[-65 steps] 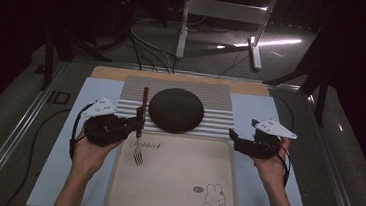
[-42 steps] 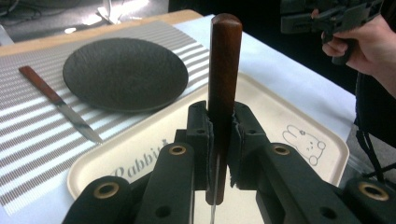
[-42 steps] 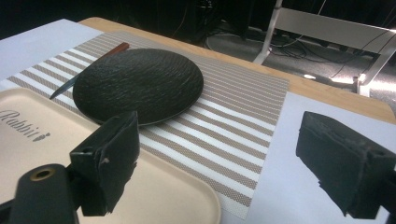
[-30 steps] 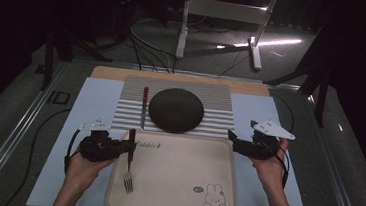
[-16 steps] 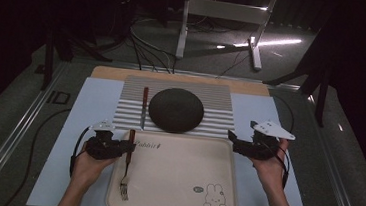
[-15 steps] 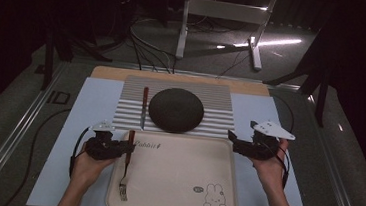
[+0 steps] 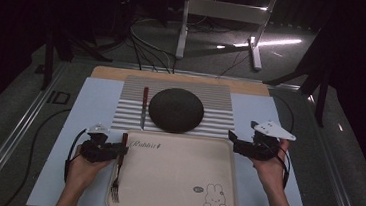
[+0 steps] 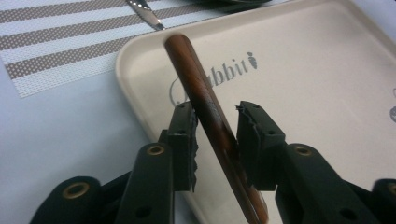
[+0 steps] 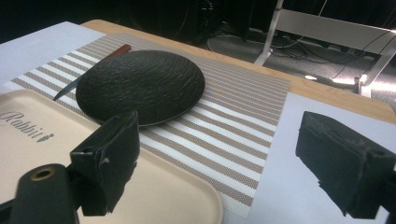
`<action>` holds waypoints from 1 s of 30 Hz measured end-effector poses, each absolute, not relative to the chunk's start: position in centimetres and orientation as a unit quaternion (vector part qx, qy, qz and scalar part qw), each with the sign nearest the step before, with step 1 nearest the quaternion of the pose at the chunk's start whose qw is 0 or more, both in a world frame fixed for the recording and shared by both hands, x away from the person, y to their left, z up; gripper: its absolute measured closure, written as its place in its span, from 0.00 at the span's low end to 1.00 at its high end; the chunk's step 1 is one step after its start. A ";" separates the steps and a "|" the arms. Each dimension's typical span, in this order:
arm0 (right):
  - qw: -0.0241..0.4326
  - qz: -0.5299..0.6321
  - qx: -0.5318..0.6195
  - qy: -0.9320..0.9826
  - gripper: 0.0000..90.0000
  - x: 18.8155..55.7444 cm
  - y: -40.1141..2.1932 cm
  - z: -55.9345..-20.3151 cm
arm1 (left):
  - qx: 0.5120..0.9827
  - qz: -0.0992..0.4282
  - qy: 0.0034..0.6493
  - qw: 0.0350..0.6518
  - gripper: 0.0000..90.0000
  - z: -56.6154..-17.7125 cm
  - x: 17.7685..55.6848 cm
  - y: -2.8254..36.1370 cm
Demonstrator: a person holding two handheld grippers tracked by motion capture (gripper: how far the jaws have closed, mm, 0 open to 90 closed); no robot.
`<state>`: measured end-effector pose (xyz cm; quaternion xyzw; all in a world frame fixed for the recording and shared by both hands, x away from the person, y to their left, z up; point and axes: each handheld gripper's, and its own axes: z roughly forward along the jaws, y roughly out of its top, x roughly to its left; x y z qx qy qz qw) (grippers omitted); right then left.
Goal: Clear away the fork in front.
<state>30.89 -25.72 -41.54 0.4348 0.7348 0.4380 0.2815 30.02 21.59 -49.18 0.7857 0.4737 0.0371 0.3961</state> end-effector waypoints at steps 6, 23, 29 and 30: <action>0.281 0.437 0.435 0.735 0.15 30.9 -25.8 -41.6 | 0.779 0.050 0.481 0.400 0.74 -49.0 29.9 22.0; 0.278 0.443 0.425 0.738 0.13 30.2 -25.7 -42.1 | 0.692 0.206 0.468 0.510 0.33 -43.7 27.9 23.6; 0.282 0.453 0.411 0.739 0.13 29.5 -25.2 -42.9 | 0.669 0.260 0.470 0.514 0.17 -43.0 27.3 23.8; 0.284 0.456 0.410 0.737 0.13 29.3 -25.2 -43.0 | 0.666 0.268 0.472 0.512 0.15 -42.9 27.2 23.8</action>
